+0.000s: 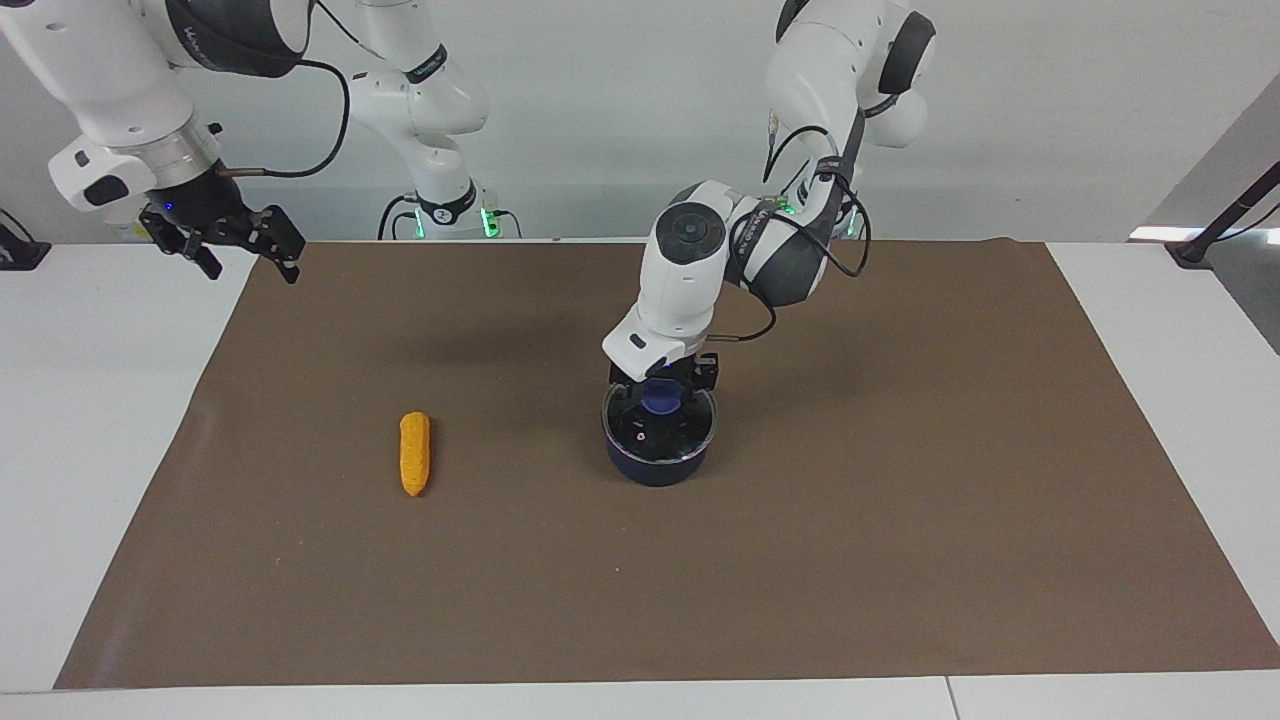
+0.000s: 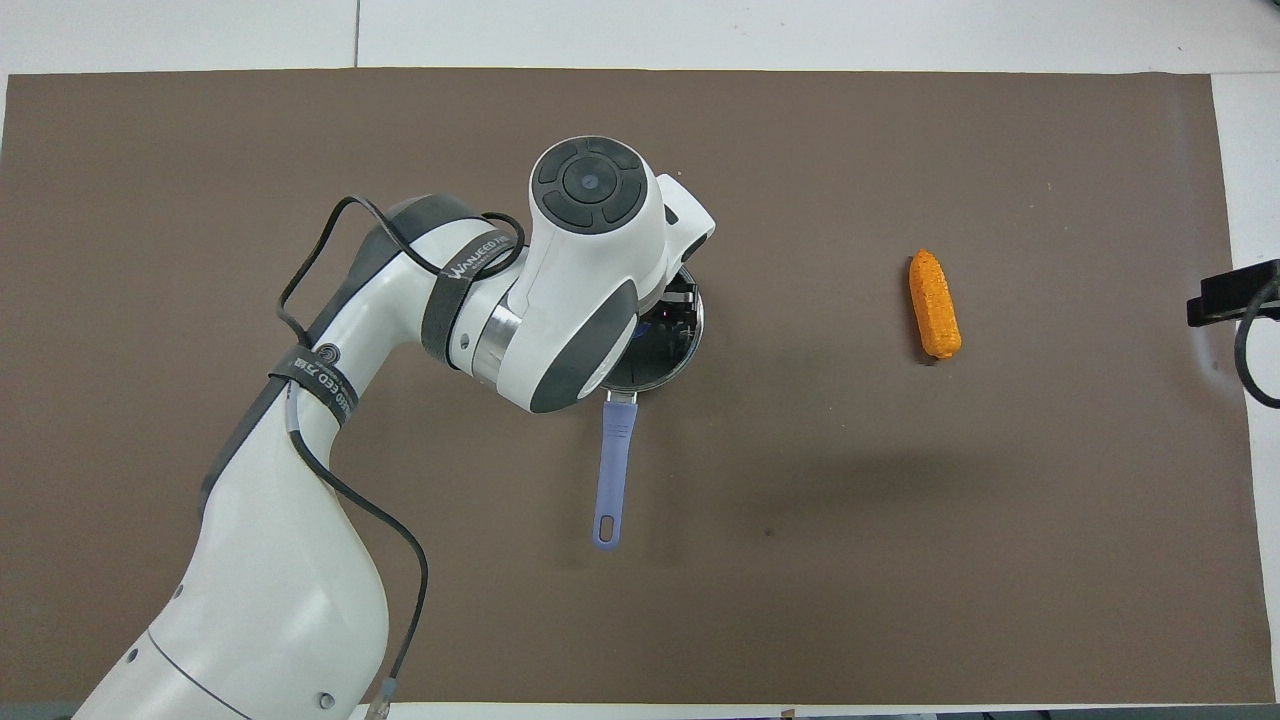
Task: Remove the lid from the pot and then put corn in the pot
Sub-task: 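Grasp the lid knob with the left gripper while the right gripper reaches the corn, then lift the lid aside with the left gripper while the right gripper carries corn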
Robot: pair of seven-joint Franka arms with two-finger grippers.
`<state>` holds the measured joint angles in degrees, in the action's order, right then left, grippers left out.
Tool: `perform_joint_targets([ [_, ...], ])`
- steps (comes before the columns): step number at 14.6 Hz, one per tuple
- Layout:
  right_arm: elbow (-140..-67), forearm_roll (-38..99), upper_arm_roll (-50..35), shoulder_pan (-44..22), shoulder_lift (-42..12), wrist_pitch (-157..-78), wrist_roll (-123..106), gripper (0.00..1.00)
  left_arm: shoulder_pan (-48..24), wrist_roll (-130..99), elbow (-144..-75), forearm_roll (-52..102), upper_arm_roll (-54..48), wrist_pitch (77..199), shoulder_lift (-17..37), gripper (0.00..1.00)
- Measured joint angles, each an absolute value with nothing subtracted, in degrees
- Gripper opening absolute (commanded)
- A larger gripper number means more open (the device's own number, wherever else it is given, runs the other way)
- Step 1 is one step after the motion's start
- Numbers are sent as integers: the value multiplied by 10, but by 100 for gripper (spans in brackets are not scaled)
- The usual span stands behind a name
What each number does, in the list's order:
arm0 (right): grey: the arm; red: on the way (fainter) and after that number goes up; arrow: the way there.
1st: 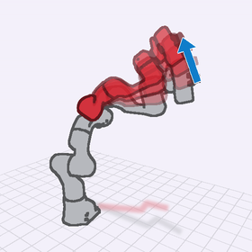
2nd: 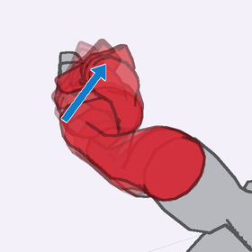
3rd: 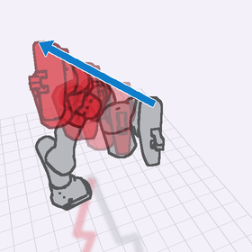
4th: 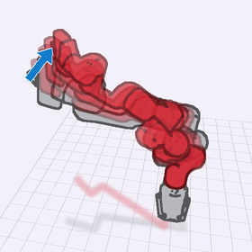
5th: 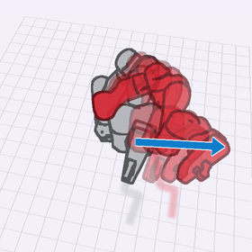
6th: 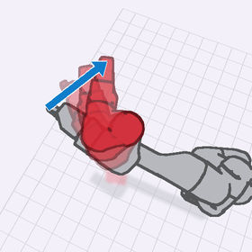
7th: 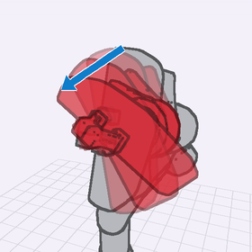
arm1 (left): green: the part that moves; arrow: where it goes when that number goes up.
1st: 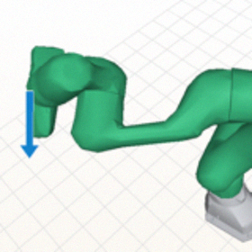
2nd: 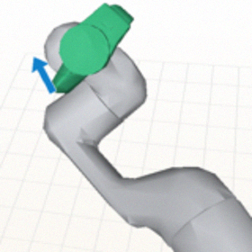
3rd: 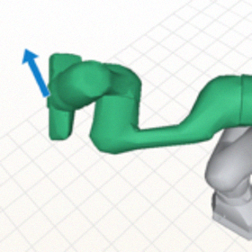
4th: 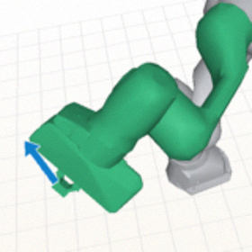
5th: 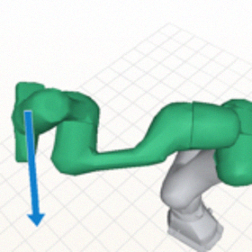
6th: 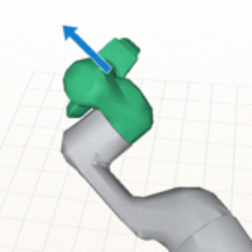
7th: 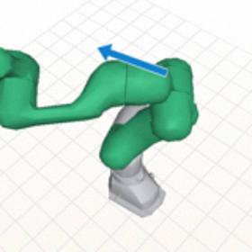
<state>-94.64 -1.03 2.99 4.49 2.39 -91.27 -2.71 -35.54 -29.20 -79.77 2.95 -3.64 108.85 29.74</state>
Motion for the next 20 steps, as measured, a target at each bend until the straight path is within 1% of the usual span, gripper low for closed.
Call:
perform_joint_targets([
  [6,-948,-4,27,36,24,-911,-27,100,-355,-292,-797,28,-35,1088,297,12],
  [7,-950,3,26,29,24,-915,-27,100,-355,-292,-797,28,-35,1088,297,5],
  [10,-975,11,24,4,24,-957,-27,100,-355,-292,-797,28,-35,1088,297,0],
  [14,-1034,17,22,-24,13,-1044,-23,100,-354,-292,-792,28,-32,1081,295,0],
  [16,-1053,17,22,-30,-9,-1091,-15,100,-354,-292,-785,28,-30,1078,283,0],
  [20,-1089,18,22,-33,-59,-1198,-15,100,-336,-292,-779,30,-26,1043,239,0],
])
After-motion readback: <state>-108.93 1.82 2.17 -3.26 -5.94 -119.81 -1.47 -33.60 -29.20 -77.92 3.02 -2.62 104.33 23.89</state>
